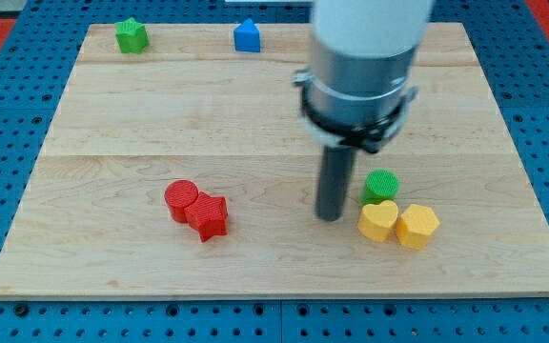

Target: Push the yellow heart parallel to the blue triangle

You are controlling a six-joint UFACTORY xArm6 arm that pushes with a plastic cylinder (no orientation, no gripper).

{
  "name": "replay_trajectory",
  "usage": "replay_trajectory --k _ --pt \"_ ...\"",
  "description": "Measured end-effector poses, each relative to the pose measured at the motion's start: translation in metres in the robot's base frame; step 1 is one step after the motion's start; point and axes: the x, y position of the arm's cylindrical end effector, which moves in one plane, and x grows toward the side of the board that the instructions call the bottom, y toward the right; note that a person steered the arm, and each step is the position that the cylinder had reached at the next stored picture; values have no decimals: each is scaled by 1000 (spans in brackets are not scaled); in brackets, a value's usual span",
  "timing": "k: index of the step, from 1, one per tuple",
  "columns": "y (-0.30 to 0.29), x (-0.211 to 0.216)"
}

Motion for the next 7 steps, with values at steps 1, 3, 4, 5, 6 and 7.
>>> replay_trajectory --k 1,3,4,5,6,7 --pt "13 34" --pt "102 -9" --pt "125 -52" --pt "99 -95" --pt "63 -129" --pt "46 -187"
